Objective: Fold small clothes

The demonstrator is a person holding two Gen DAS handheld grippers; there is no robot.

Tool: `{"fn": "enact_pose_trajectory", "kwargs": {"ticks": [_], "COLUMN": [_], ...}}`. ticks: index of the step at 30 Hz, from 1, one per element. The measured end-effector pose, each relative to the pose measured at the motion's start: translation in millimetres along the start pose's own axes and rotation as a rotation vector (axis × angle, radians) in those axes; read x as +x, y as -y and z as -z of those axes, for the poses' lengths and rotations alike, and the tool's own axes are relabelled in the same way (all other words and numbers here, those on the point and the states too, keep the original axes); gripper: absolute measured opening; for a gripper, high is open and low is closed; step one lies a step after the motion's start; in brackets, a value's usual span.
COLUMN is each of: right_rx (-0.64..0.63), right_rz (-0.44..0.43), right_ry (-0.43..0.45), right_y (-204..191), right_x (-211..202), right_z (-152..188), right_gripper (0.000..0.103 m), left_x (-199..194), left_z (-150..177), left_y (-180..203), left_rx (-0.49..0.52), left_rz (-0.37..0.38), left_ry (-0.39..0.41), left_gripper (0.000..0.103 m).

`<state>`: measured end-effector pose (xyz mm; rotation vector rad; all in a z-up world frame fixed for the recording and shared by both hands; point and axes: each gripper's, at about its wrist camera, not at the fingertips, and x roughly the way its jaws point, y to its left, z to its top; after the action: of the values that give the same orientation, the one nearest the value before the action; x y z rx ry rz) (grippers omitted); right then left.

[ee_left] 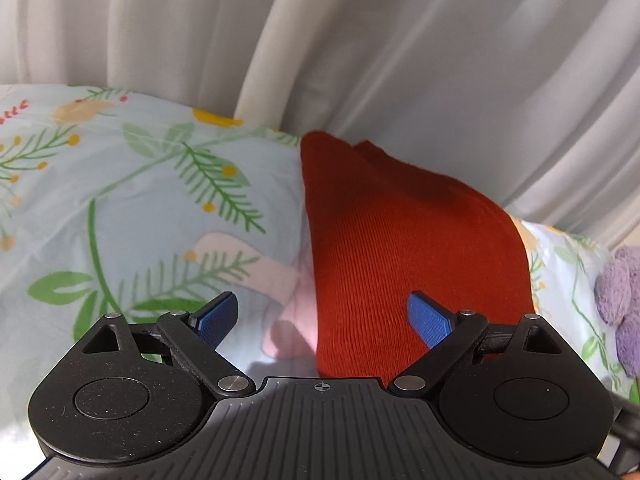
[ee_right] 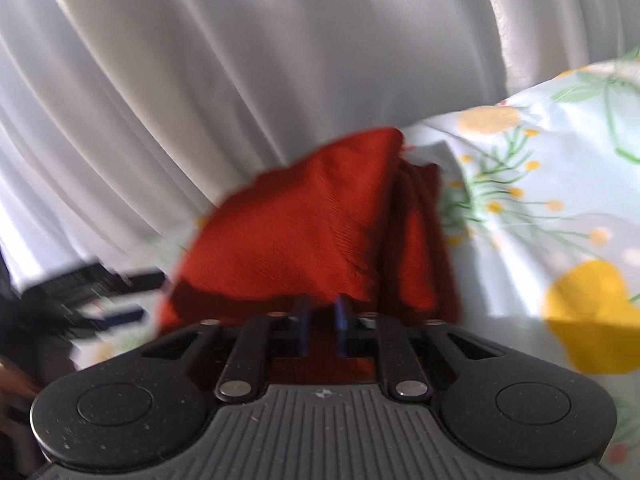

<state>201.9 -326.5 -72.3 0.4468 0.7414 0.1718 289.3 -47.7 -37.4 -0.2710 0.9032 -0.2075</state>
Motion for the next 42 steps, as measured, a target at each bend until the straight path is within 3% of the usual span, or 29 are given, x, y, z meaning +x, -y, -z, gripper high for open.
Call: {"fn": "enact_pose_trajectory", "kwargs": {"ticks": [6,9,10,11,12,13,14,17,19,22,27,33,38,42], "right_rx": [-0.066,-0.081,-0.083,-0.082,-0.073,-0.040,0.013,0.184,0.247,0.313,0.397,0.404,0.440,0.403], "right_rz": [0.049,0.073,0.104,0.166,0.193,0.157,0.095,-0.100,-0.166,-0.159,-0.255,-0.325,-0.397,-0.377], "right_ry": [-0.016,-0.019,-0.013,-0.004,0.007,0.014,0.005,-0.049,-0.096,-0.150,-0.173,-0.232,-0.249,-0.243], "right_y": [-2,4,7,11,18,29,40,70,84,97,113,109,108,91], "right_x": [-5,-11,-16,-19,-23,-28,-29,-18,1,30,55,81,94,94], "right_z": [-3,-11,-15,-19,-24,-29,-35,-49,-57,-69,-85,-91,-87,-87], "right_gripper": [0.000,0.000,0.009,0.034,0.047,0.061,0.067,0.079,0.079,0.079,0.078,0.056,0.045,0.037], "left_x": [5,6,4,4,5,7,10,29,45,63,84,90,90,86], "left_z": [5,0,-2,-6,-10,-15,-20,-35,-42,-48,-49,-51,-50,-46], "left_y": [-19,-37,-44,-51,-57,-62,-65,-61,-53,-46,-44,-49,-56,-62], "left_rx": [-0.033,-0.106,-0.142,-0.180,-0.217,-0.253,-0.284,-0.298,-0.274,-0.266,-0.284,-0.301,-0.322,-0.344], "left_rz": [0.076,0.138,0.163,0.181,0.199,0.223,0.257,0.326,0.338,0.350,0.426,0.461,0.445,0.439], "left_ry": [-0.060,-0.096,-0.096,-0.093,-0.086,-0.077,-0.066,-0.061,-0.091,-0.132,-0.196,-0.200,-0.197,-0.199], "left_gripper": [0.099,0.098,0.098,0.098,0.098,0.098,0.098,0.098,0.098,0.097,0.090,0.088,0.069,0.056]}}
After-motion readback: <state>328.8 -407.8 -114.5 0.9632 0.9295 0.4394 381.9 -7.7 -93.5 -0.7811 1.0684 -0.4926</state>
